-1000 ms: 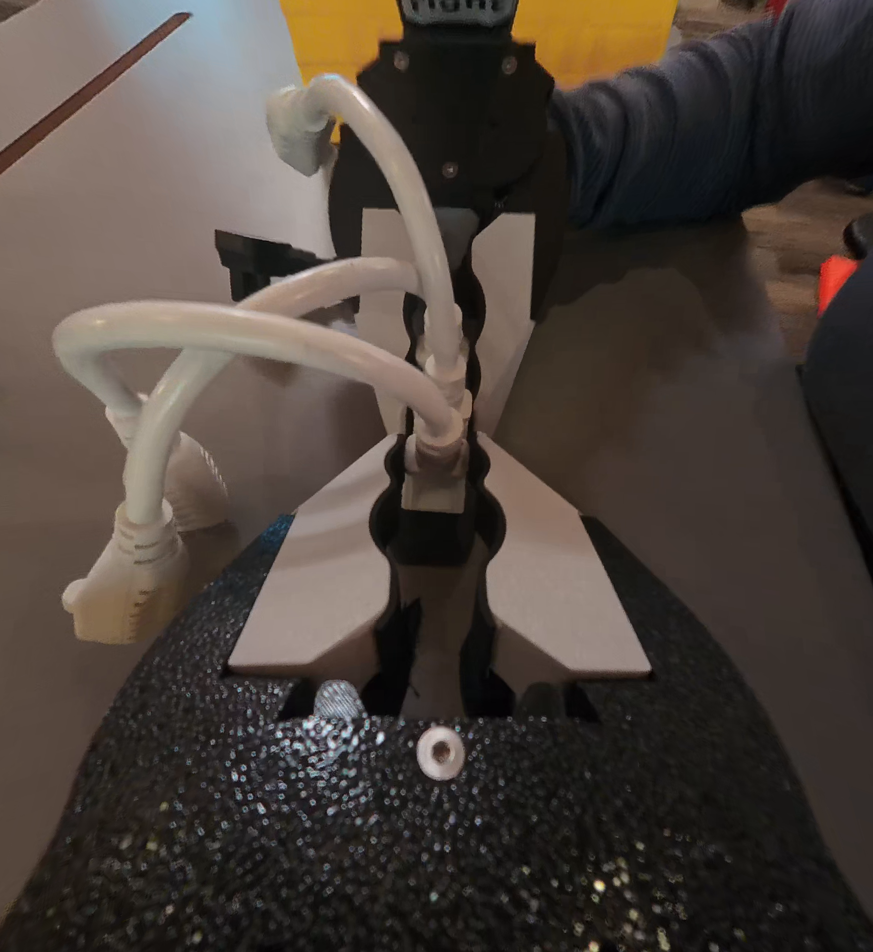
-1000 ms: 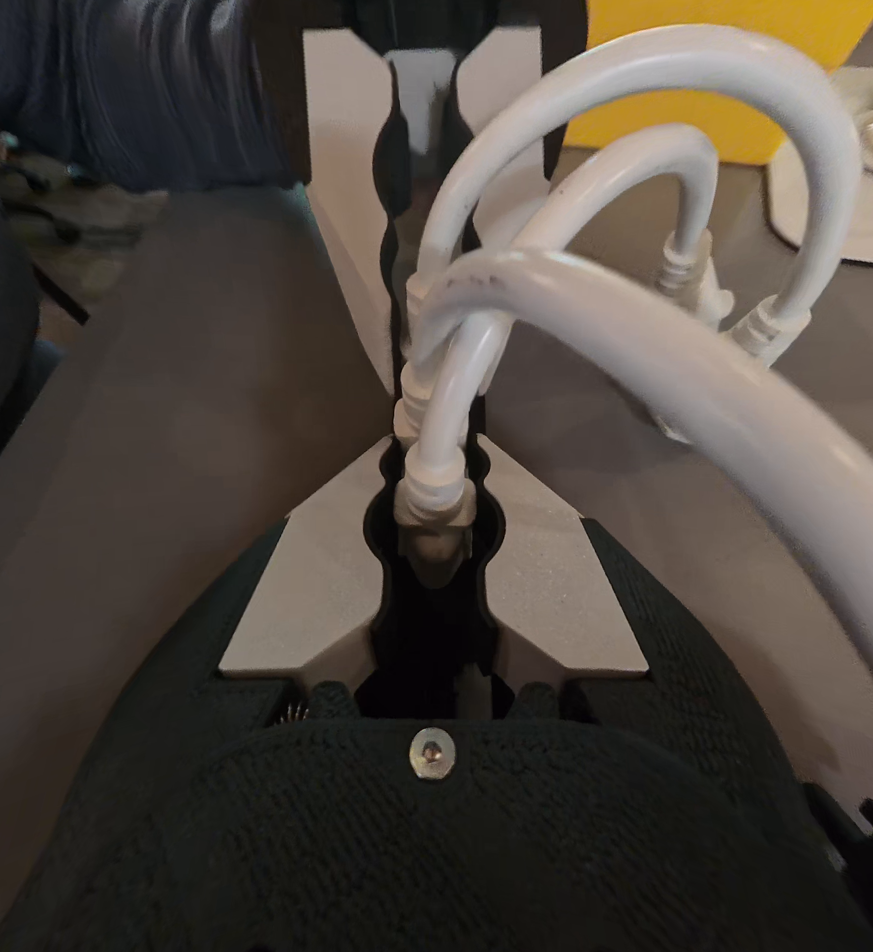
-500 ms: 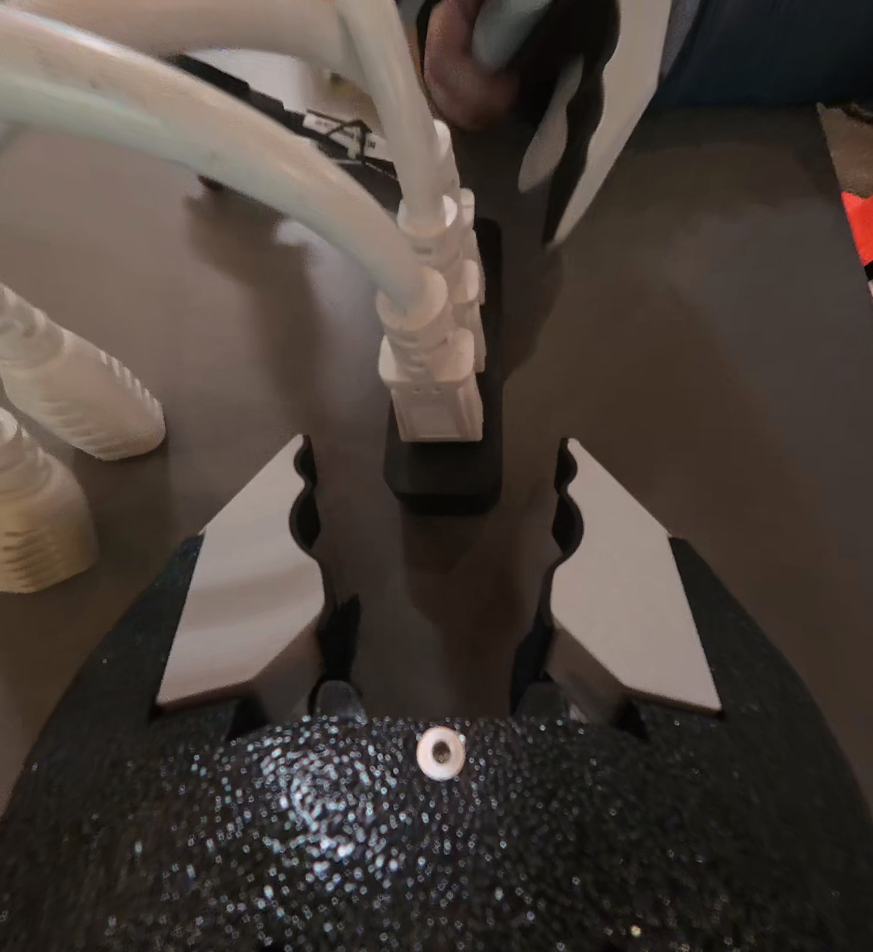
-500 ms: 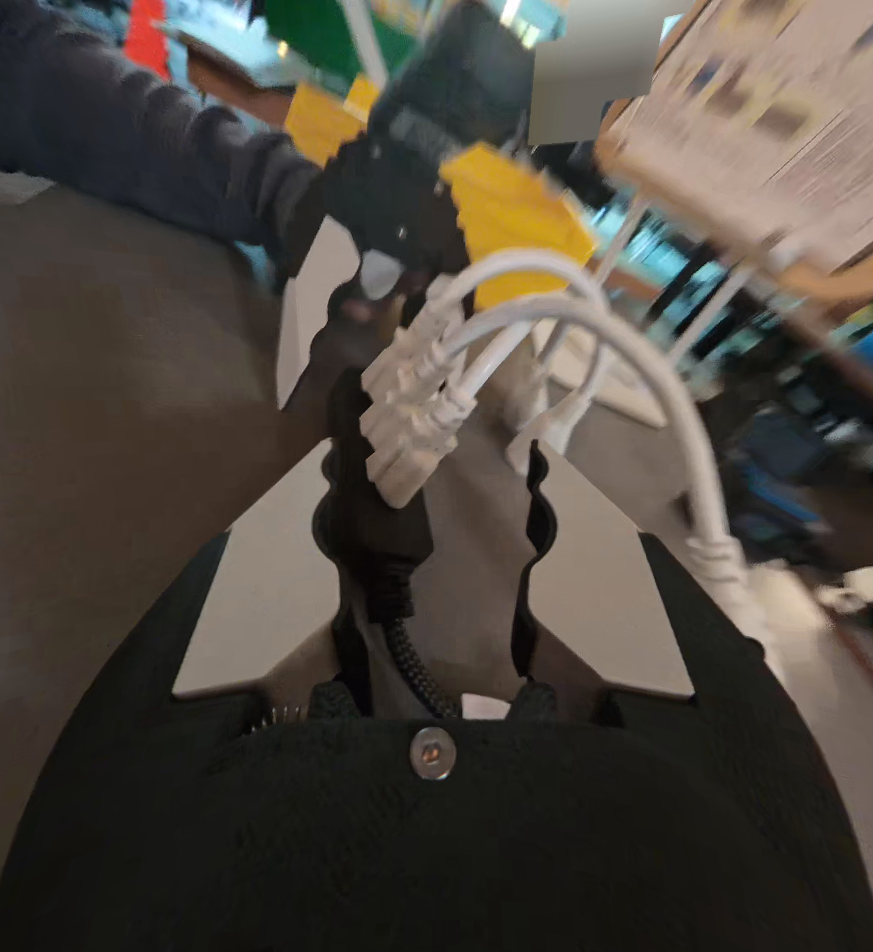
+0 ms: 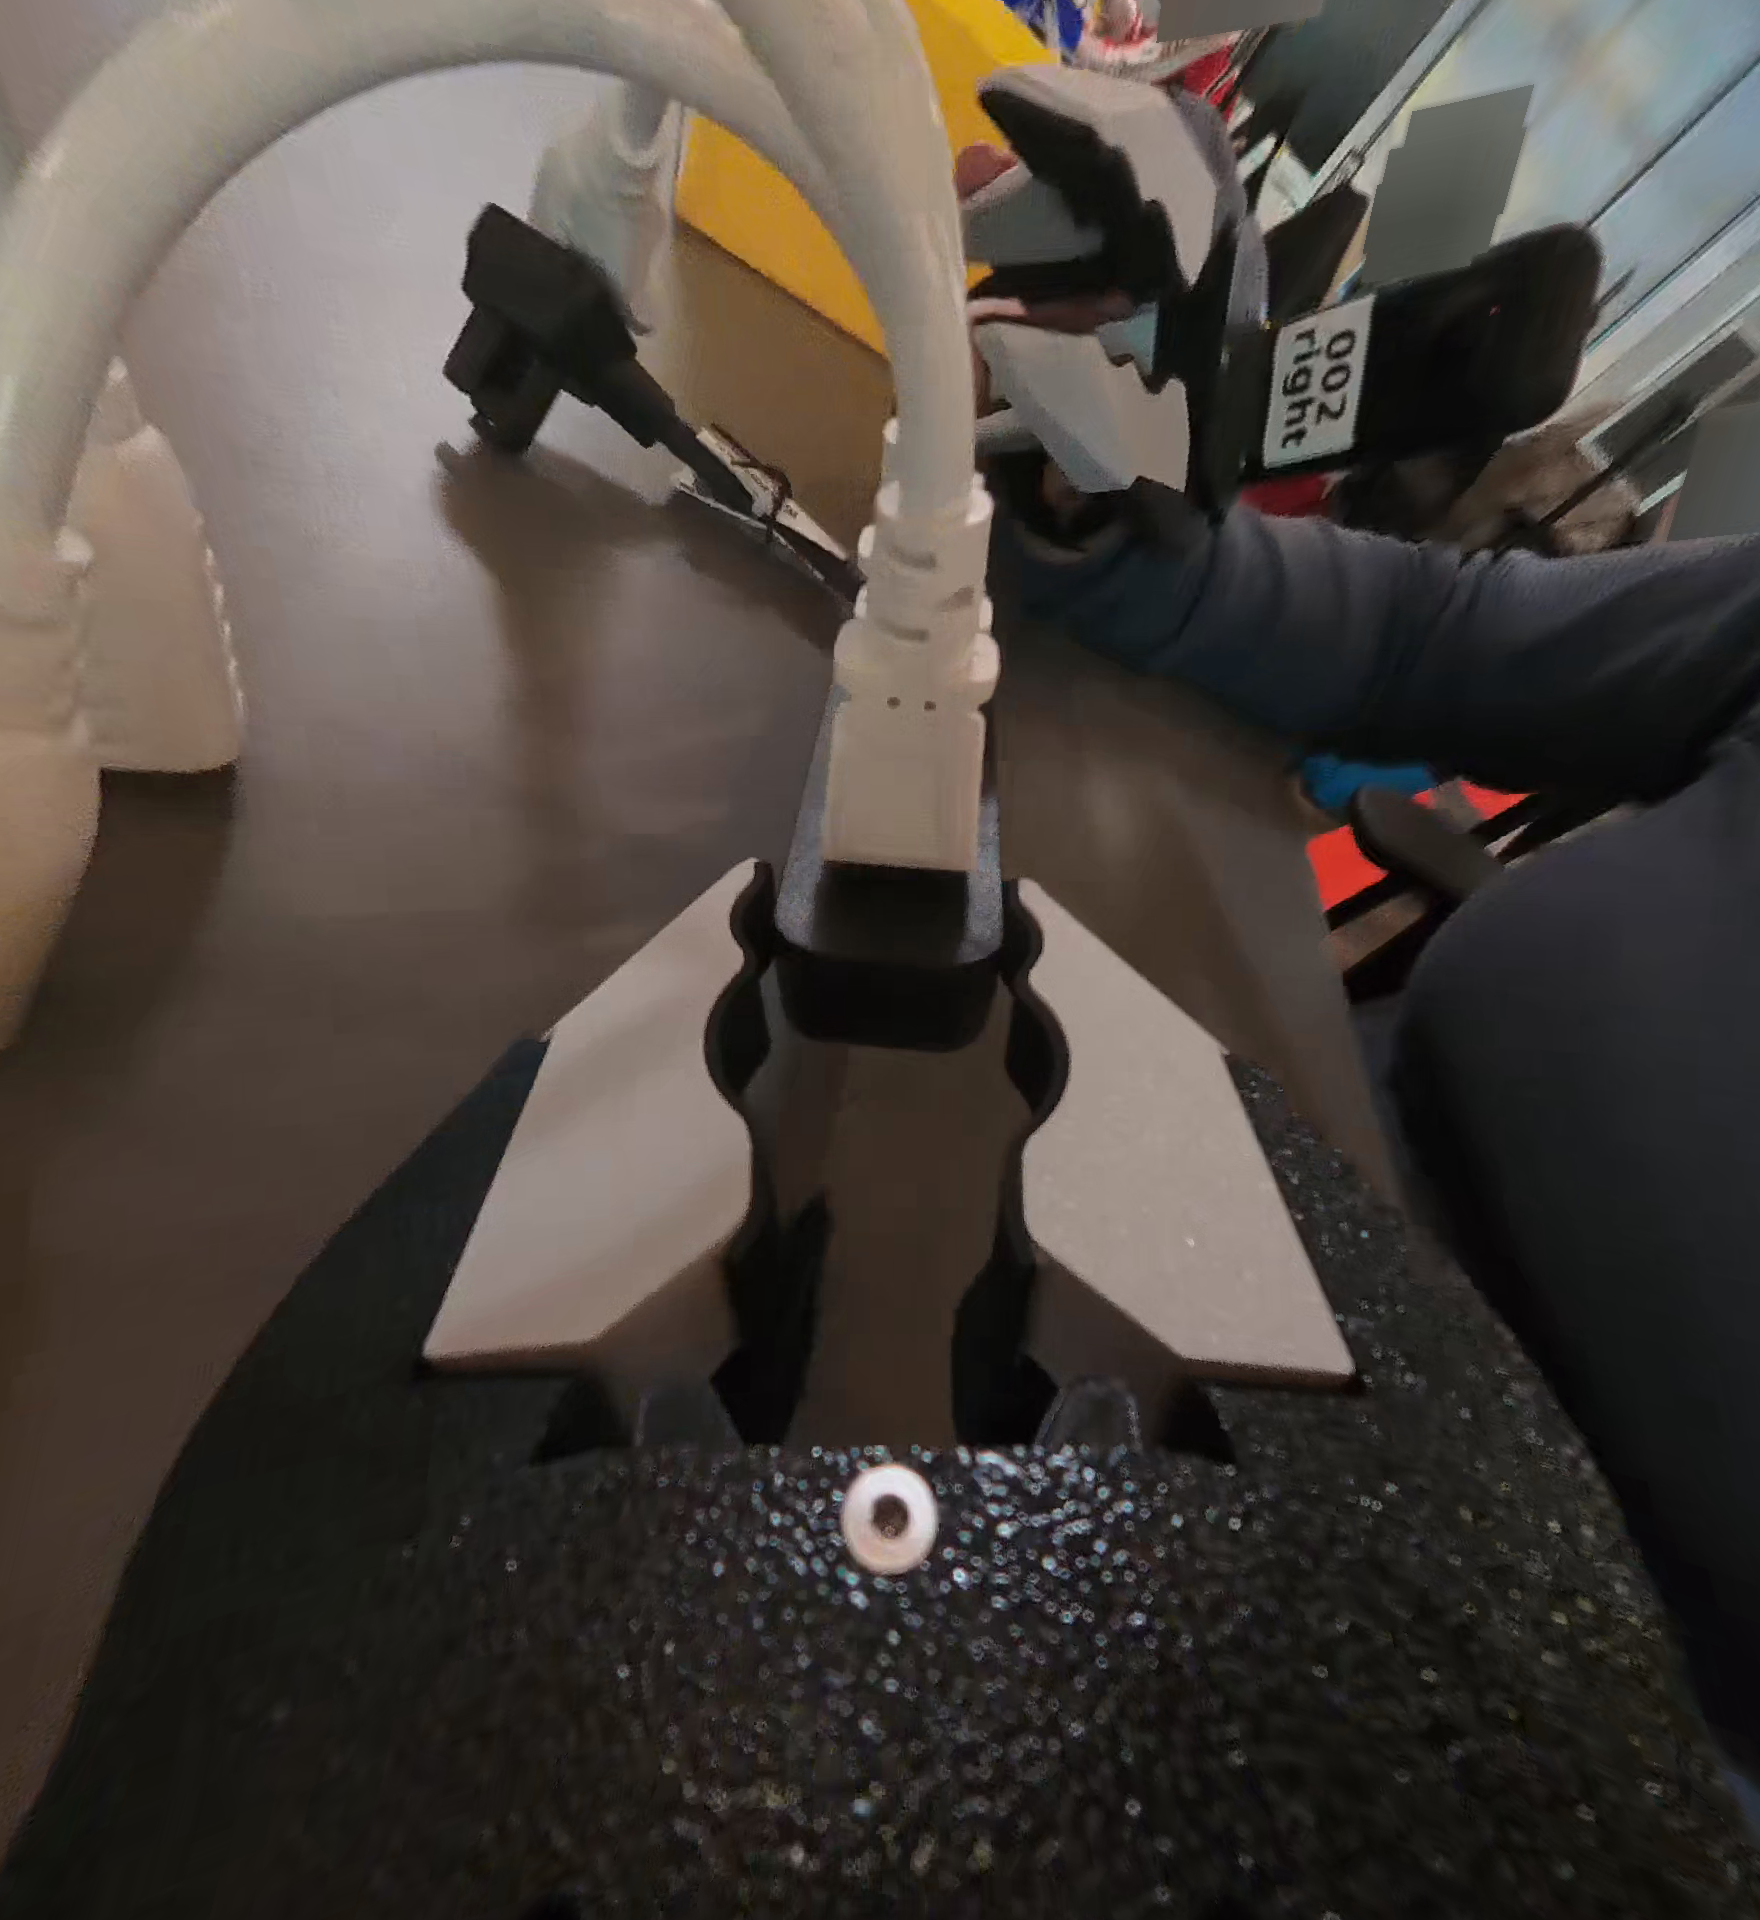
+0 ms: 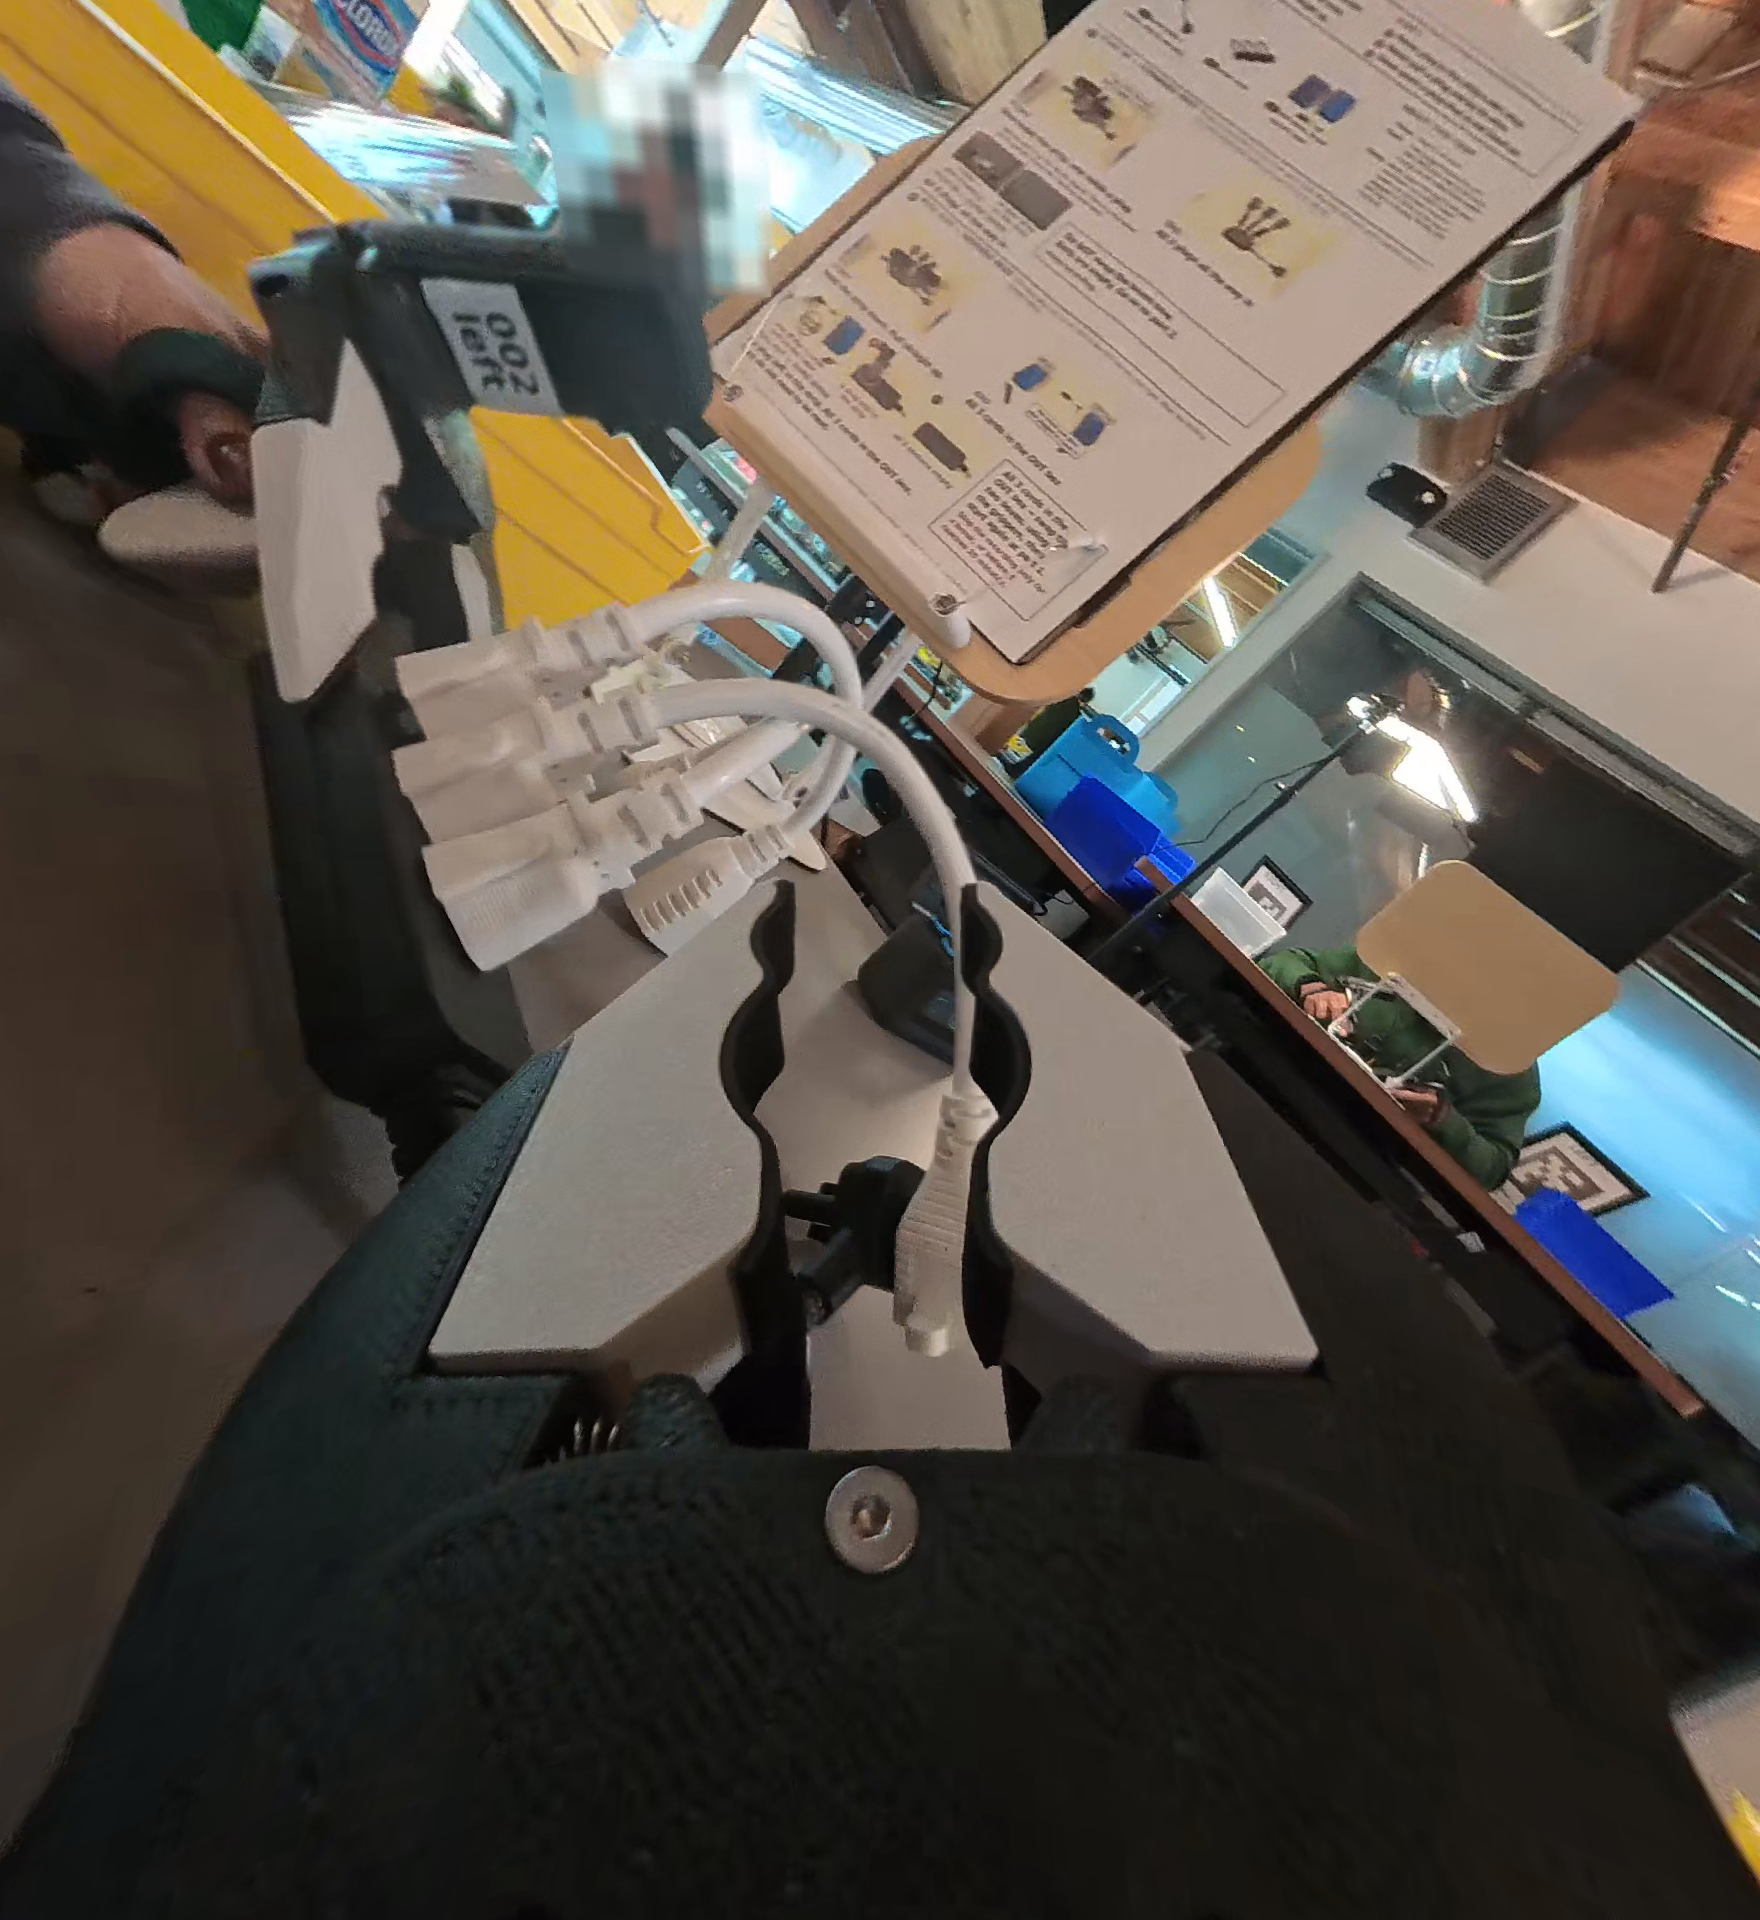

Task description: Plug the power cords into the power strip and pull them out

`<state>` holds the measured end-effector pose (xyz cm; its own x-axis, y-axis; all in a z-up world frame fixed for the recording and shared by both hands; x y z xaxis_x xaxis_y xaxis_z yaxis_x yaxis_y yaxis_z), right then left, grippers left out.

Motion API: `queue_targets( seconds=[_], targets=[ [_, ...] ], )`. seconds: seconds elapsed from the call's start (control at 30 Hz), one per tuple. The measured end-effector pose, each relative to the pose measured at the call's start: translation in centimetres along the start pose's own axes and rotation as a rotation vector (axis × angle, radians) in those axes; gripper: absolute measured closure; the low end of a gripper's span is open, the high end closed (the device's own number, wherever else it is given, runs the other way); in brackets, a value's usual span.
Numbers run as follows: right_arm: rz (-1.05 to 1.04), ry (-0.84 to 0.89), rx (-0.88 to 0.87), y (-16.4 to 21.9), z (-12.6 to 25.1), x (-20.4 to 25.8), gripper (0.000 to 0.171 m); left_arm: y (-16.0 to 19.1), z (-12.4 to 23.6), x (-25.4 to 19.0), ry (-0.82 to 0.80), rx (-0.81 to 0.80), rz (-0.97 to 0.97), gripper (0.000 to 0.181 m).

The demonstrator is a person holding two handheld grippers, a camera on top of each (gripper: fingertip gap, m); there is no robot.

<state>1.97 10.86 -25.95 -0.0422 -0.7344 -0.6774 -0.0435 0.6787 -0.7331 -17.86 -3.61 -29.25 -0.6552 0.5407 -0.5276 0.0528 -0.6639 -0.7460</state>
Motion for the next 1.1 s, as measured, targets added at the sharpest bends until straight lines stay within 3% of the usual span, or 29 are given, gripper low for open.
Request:
queue_targets(
  seconds=[0.57,0.83,0.93,1.1],
  targets=[
    [-0.039,0.055,0.011,0.31,0.22,-0.79,0.148,-0.09,0.68,0.74,0.11,-0.122,0.191,0.139],
    [-0.036,0.055,0.021,0.42,0.12,-0.78,0.149,0.08,0.54,0.27,0.082,-0.104,0.128,0.14],
    [-0.039,0.056,0.023,0.48,0.1,-0.81,0.148,-0.05,0.67,-0.04,0.08,-0.112,0.082,0.155],
    [-0.048,0.058,0.025,0.57,0.09,-0.91,0.148,-0.04,0.09,-0.15,0.003,-0.066,0.05,0.115]
  ],
)
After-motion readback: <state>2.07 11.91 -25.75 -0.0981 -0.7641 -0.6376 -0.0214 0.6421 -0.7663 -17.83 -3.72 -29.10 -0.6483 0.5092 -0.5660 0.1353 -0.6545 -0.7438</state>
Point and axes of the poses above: each gripper's, where its closed fingertips meet, z back along the fingers, y out of its underside, x = y × z across the jaws, the point moved 9 cm from there along z, back along the fingers, and after that the axes turned 5 degrees about x, right-handed, at the moved point
